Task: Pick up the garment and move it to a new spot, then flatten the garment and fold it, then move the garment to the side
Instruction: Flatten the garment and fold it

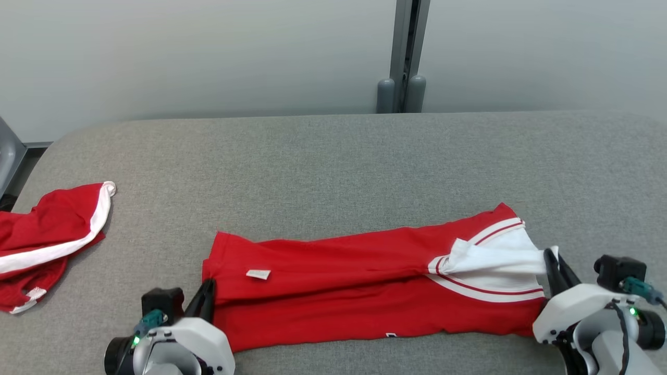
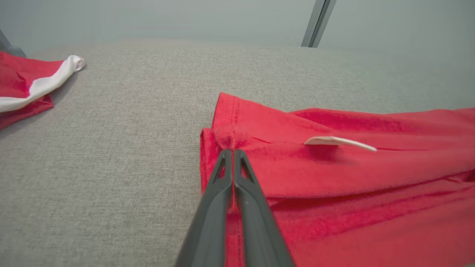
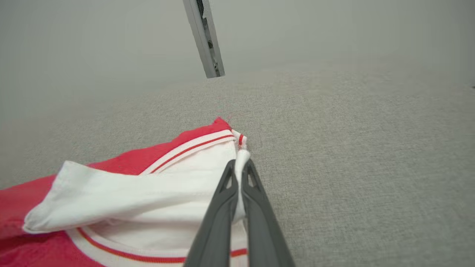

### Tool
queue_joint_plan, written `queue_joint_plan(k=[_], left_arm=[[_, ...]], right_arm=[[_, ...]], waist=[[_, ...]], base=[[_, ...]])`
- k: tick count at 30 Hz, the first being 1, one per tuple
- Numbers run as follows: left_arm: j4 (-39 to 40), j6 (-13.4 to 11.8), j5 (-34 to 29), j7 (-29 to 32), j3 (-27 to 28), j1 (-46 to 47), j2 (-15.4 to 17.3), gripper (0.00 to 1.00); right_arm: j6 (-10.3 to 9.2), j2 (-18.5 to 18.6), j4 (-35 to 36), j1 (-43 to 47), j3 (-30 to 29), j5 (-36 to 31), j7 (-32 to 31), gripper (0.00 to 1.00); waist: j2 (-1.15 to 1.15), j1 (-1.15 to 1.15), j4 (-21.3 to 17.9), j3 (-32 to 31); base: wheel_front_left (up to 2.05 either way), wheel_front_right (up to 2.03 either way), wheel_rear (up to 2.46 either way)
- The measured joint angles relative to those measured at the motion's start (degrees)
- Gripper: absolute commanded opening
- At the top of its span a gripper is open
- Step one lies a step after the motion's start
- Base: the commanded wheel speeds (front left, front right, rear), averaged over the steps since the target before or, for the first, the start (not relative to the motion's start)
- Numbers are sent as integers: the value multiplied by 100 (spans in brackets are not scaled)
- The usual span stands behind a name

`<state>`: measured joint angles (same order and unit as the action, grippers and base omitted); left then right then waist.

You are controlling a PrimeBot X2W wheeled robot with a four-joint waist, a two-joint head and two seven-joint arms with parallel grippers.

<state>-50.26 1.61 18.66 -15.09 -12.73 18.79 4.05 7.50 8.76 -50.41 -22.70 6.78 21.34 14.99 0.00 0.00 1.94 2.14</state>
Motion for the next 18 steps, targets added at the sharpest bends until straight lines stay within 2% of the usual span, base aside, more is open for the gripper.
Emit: queue_joint_plan(k=[1,2,3,8,12,18], left_arm=[[30,-19,-14,0,15,-70,-7,0],[49,-44,-22,0,52,-142,-19,29],[113,-73,-8,0,108,-232,-37,100],[590,-311,-73,0,397,-811,-70,100],[1024,-377,-247,0,569,-1174,-85,100],[1426,-365,-404,0,692,-1279,-108,100]], right_arm=[[0,-25,-38,32,-36,35,0,0],[0,-55,-80,69,-20,44,0,40],[0,-80,-135,98,2,45,-1,100],[-1,-110,89,186,-279,148,0,100],[-1,-165,243,304,-465,126,0,100],[-1,-229,-231,174,-408,-4,-36,100]], waist=[[0,0,-10,-15],[0,0,-14,-26],[0,0,-14,-32],[0,0,26,-107],[0,0,90,-119],[0,0,275,64]], base=[[0,0,0],[0,0,0],[0,0,0],[0,0,0],[0,0,0],[0,0,0]])
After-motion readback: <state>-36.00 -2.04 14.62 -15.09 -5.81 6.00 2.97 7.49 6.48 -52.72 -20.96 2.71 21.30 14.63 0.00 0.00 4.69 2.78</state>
